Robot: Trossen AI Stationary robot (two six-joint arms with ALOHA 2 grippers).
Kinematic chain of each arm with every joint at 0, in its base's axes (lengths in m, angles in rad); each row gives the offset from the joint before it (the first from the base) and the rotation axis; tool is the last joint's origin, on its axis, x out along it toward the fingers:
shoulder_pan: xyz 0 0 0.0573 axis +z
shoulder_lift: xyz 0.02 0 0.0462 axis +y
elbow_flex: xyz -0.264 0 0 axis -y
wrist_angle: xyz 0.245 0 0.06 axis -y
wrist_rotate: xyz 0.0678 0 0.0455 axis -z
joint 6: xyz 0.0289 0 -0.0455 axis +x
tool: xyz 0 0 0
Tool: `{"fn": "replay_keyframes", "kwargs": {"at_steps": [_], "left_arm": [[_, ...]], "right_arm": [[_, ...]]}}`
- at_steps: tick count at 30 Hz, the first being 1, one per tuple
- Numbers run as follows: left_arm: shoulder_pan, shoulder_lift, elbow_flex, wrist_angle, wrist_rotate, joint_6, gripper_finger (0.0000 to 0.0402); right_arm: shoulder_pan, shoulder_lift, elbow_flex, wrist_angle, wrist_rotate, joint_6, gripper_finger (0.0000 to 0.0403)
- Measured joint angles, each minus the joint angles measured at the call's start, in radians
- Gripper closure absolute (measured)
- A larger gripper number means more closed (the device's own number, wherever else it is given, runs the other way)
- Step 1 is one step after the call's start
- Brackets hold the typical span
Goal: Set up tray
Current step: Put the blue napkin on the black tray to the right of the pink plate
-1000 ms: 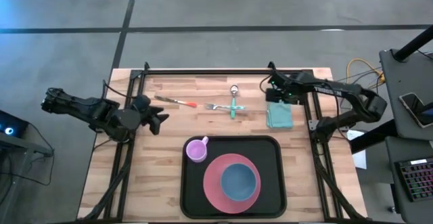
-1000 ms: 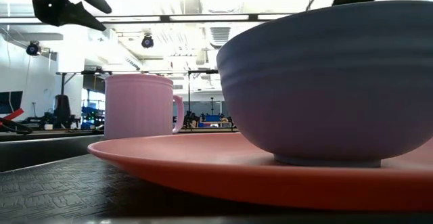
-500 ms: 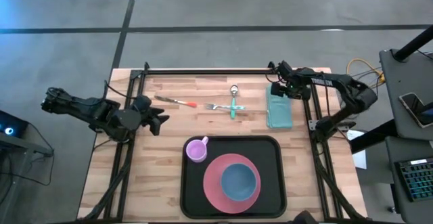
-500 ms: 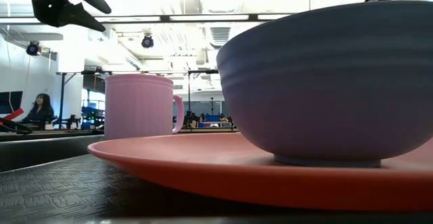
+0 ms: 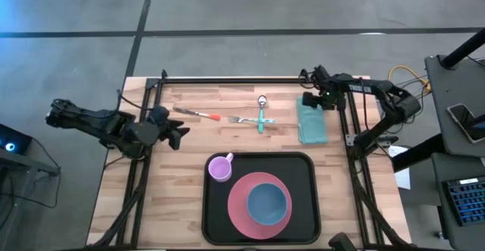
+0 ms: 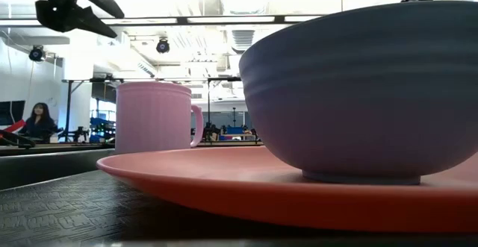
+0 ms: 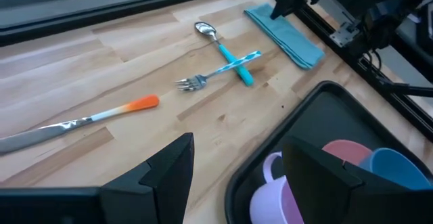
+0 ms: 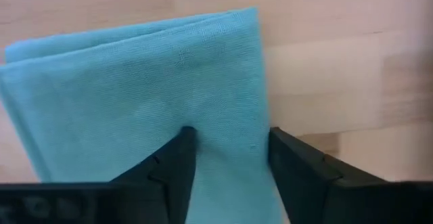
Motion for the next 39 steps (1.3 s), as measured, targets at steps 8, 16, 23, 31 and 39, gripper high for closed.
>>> {"fn": "replay_keyframes", "kwargs": {"at_steps": [8,16,23,31,39], "left_arm": [[0.028,0.0,-0.014,0.0,-0.001,0.0,0.0199],[0.028,0.0,-0.015,0.0,0.001,0.0,0.0199],[0.028,-0.001,-0.015,0.0,0.003,0.009,0.0199],[0.028,-0.001,-0.015,0.0,0.004,0.086,0.0199],[0.028,-0.001,-0.015,0.0,0.004,0.172,0.0199]], "right_arm": [[0.014,0.001,0.0,0.022,-0.034,0.027,0.0323],[0.02,-0.007,0.0,0.023,-0.07,-0.004,0.0389],[0.099,-0.16,-0.001,-0.051,-0.12,0.064,0.0393],[0.341,-0.52,-0.001,-0.232,-0.081,0.329,0.0393],[0.825,-0.807,0.011,-0.271,0.091,0.827,0.0394]]}}
